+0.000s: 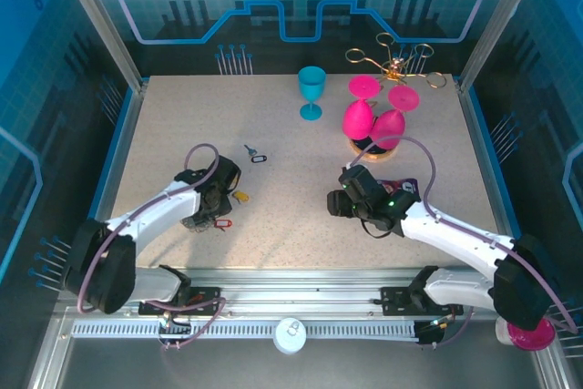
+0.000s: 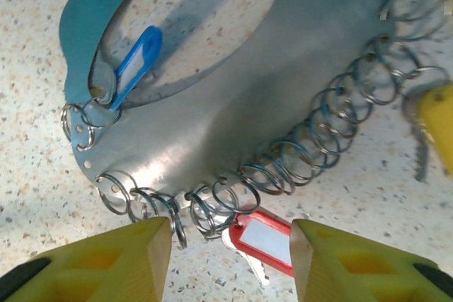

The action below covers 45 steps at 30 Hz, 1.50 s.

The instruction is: Put the keys on the keyring

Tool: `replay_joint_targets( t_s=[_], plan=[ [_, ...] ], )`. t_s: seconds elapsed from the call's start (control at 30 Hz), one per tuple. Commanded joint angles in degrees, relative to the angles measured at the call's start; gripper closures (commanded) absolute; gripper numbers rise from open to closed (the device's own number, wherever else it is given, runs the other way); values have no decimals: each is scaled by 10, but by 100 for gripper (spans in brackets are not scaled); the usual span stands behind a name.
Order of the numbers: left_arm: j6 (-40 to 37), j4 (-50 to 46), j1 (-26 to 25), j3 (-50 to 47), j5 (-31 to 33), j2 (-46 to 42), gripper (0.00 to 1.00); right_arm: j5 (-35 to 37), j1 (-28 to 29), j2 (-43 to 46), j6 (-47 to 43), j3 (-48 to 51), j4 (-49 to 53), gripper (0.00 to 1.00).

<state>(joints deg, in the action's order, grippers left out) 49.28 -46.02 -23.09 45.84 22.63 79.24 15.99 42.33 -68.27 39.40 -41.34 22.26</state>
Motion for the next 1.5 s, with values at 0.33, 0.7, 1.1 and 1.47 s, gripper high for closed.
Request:
replay_joint_targets(
  t_s=[0.33, 0.7, 1.1, 1.47],
  plan=[
    [84, -20, -5, 48, 15, 54, 65, -13, -15, 3, -4, 17, -23, 41],
    [190, -7, 26, 1, -26, 11, 72, -28, -32, 20, -6, 34, -31, 41],
    [214, 23, 38, -15, -70, 6, 72, -34, -40, 34, -5, 43, -33, 41],
    [240, 24, 41, -31, -70, 6, 75, -39, -46, 42, -3, 51, -32, 41]
  ],
)
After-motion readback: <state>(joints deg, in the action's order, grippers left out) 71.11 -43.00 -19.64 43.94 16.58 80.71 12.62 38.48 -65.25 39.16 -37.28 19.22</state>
